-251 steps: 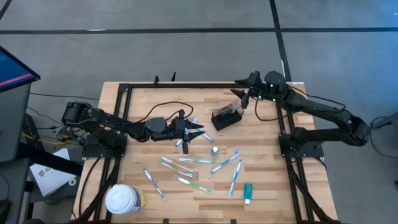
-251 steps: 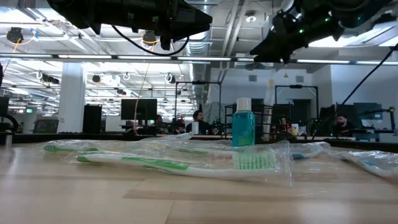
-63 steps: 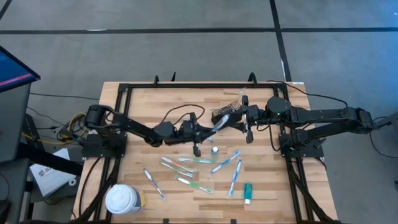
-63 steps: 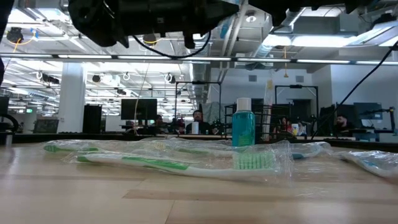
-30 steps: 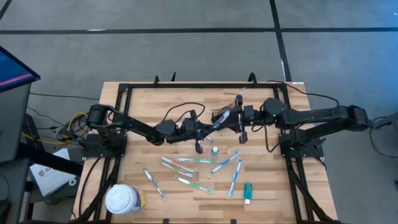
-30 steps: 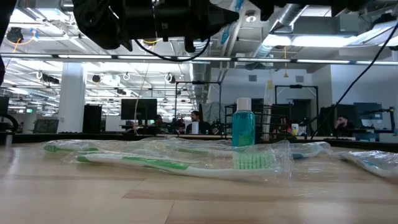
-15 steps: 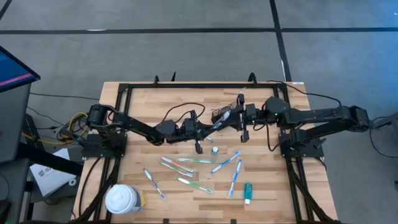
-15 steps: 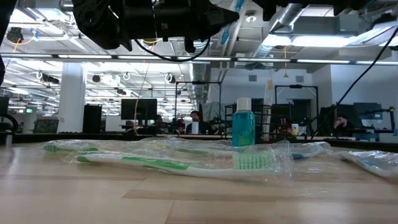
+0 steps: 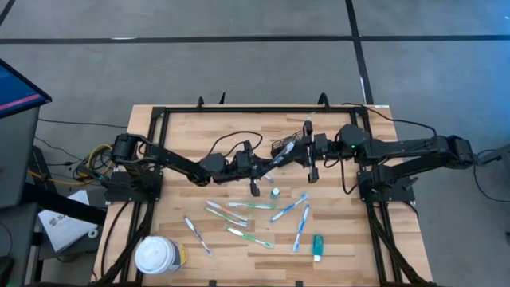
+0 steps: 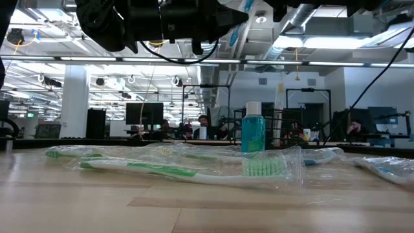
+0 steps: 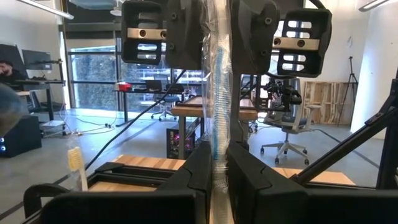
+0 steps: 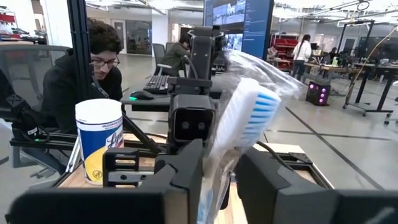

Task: Pick & Place toothbrushing station
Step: Put the blue toothbrush into the mesh organizer

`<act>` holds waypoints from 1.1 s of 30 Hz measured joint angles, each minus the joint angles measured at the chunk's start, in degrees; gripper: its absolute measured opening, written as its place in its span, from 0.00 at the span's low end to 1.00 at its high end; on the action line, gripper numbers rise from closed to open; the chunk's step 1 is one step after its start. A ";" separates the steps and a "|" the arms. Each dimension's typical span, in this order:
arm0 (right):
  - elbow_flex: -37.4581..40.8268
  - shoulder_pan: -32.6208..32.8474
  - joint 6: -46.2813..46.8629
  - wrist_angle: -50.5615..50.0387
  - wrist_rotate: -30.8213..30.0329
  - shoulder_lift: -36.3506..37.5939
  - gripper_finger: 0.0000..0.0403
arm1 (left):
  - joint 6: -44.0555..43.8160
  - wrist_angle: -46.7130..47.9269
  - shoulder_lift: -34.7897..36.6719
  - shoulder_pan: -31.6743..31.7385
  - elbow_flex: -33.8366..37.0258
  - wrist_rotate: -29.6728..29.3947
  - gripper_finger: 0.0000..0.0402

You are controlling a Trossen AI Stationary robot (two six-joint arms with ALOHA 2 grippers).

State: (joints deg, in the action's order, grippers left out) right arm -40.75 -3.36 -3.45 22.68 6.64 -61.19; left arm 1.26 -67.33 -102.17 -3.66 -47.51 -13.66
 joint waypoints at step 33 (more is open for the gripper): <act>0.02 -4.86 -1.04 -11.54 0.95 4.76 0.01 | -0.77 19.21 10.34 -0.14 0.15 -0.05 0.29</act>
State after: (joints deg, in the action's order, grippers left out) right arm -40.73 -8.22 -4.49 11.13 7.59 -56.43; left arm 0.49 -48.12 -91.83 -3.80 -47.35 -13.71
